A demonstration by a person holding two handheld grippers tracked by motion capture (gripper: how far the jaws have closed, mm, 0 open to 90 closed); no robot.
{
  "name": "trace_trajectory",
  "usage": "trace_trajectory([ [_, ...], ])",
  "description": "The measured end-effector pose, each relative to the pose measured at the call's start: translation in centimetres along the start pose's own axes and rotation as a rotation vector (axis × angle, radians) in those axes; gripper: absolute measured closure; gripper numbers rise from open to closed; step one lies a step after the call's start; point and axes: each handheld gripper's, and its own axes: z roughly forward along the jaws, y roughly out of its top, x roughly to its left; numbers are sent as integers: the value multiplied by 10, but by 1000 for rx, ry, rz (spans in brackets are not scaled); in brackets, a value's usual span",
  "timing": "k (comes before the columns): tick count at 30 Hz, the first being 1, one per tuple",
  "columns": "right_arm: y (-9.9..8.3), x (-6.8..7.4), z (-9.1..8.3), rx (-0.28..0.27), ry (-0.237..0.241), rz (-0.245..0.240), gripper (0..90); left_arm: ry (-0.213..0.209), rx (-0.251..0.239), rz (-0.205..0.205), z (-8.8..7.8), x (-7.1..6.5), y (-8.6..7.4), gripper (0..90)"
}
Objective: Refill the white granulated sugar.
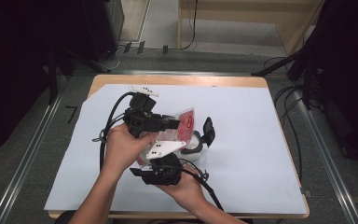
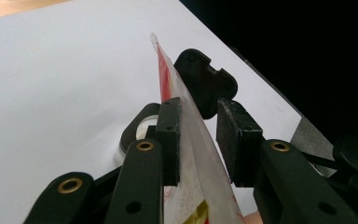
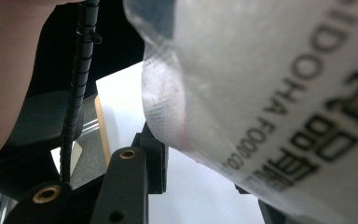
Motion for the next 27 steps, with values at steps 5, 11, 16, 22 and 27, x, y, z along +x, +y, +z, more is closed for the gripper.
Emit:
trace_trajectory([
  [5,0,0,0,-1,-1,-3,638,-1,0,1,0,0,0,712],
  [11,0,0,0,0,-1,-5,638,-1,1,0,0,0,0,713],
  [16,0,0,0,-1,-1,-5,639,0,1,1,0,0,0,712],
  [22,0,0,1,-2,-3,-6,639,7,0,-2,-1,-1,0,712],
  [27,0,0,1,-2,-4,-11,639,17,-7,13,-2,-3,0,715],
])
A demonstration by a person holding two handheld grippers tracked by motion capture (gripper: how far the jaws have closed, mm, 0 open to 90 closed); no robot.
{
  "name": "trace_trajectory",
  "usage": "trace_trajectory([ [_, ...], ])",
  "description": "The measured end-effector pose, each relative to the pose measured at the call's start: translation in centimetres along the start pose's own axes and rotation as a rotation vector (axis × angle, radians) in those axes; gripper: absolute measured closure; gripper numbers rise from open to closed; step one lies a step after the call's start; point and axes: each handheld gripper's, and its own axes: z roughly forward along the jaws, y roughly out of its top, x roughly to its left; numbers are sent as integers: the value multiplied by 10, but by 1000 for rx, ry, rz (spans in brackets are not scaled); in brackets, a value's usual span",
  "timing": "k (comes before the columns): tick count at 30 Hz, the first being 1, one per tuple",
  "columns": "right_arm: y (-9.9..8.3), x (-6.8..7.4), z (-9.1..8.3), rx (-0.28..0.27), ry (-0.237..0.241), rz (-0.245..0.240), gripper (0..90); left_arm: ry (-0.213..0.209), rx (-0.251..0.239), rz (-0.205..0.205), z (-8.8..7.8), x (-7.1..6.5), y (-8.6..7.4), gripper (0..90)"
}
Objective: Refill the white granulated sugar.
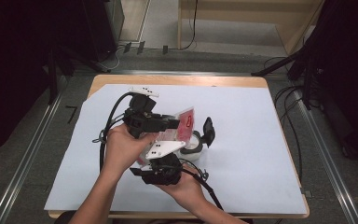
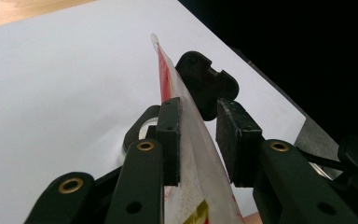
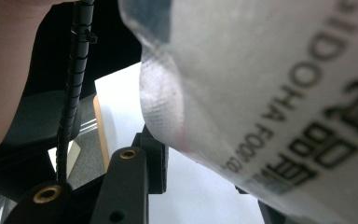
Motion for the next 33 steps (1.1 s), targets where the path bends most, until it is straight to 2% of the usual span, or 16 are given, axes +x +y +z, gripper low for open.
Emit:
trace_trajectory([
  [9,0,0,1,3,7,4,639,-4,0,-5,0,2,-1,714],
  [14,0,1,1,-2,7,-1,638,11,9,7,-1,-1,0,714],
  [18,0,1,1,-3,5,1,639,-2,1,0,1,0,-1,714],
  [29,-1,0,1,-5,0,-2,643,1,2,-8,1,-1,0,714],
  [33,0,0,-1,-2,4,8,644,-14,2,-16,2,1,1,708],
])
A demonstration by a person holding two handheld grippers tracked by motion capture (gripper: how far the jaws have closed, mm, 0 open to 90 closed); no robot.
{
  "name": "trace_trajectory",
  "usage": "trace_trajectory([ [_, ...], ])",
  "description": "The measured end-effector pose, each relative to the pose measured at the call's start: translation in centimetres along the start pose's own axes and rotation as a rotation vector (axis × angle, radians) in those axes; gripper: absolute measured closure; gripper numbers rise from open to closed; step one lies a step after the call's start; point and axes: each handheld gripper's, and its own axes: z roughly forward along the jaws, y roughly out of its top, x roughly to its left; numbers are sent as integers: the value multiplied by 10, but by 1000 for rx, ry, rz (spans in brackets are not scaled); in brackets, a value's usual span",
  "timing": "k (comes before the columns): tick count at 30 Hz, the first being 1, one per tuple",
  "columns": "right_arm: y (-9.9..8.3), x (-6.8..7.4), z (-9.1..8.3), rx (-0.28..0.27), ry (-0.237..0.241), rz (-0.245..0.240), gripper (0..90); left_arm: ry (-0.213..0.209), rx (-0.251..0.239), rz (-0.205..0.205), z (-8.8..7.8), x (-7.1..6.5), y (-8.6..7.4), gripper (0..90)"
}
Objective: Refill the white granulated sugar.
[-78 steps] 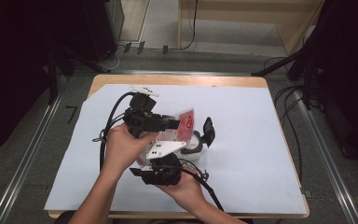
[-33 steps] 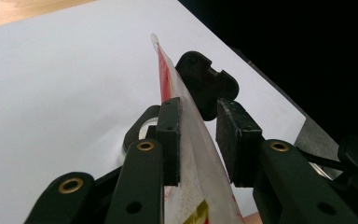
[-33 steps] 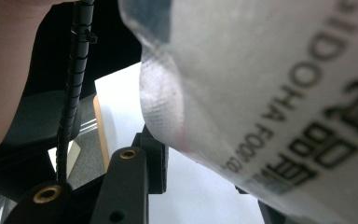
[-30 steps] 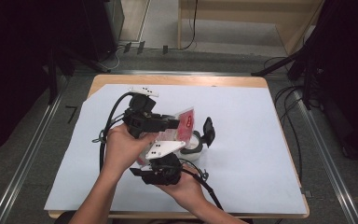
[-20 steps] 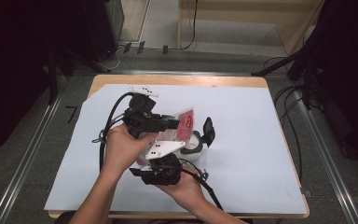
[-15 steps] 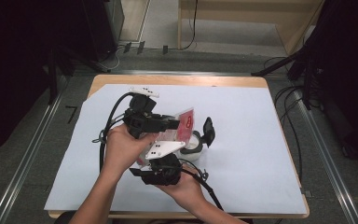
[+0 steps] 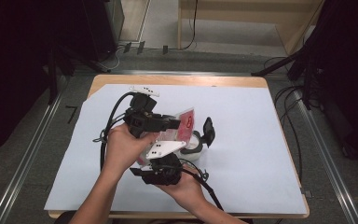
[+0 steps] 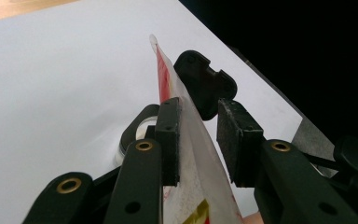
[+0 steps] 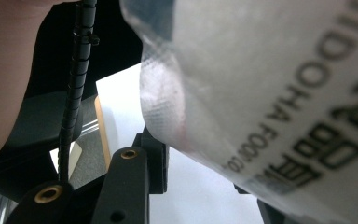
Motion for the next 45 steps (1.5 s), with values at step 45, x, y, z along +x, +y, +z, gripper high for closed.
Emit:
trace_trajectory([
  [45,-1,0,0,0,-8,-13,653,2,16,-8,1,2,1,719],
])
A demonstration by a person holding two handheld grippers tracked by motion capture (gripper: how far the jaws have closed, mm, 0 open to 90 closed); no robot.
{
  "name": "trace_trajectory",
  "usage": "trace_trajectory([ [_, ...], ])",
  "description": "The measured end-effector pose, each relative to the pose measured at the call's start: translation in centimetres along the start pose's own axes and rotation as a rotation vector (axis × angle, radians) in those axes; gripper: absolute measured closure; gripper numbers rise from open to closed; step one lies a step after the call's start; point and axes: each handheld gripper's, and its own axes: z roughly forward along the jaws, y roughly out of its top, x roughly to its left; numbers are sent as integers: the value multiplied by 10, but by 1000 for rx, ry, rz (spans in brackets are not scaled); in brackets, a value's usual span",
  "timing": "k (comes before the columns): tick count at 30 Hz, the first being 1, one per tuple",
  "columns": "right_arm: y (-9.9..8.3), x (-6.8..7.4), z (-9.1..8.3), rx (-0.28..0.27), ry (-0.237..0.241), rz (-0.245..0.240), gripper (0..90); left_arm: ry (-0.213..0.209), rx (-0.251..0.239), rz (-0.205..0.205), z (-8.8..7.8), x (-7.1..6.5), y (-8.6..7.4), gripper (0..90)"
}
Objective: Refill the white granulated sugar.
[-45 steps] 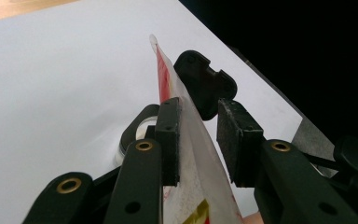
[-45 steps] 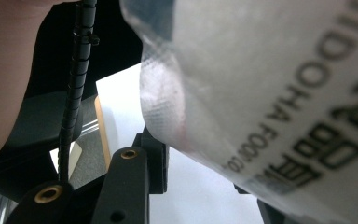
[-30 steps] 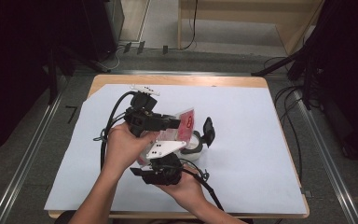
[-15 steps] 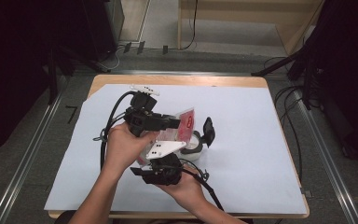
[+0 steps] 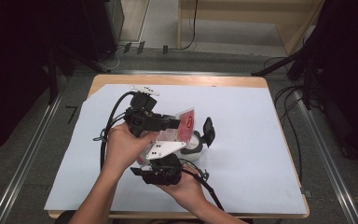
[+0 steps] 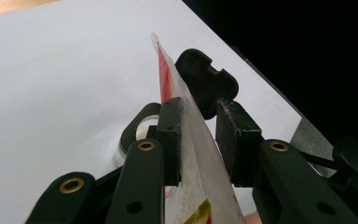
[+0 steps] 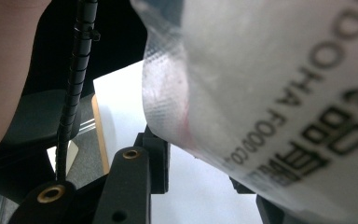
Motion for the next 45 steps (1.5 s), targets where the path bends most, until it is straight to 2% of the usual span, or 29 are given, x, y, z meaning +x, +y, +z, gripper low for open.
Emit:
trace_trajectory([
  [23,-1,0,0,2,-1,-12,652,0,4,1,0,-1,-1,718],
  [28,-3,2,1,-9,-1,-23,628,-1,11,9,-2,-1,-2,715],
  [30,-3,2,2,-8,-3,-25,625,-6,10,0,-3,0,-2,715],
  [35,-7,5,6,-6,-1,-44,591,-7,38,1,-7,3,-3,716],
  [45,-14,7,12,7,9,-64,589,-27,102,-19,-10,7,-6,720],
])
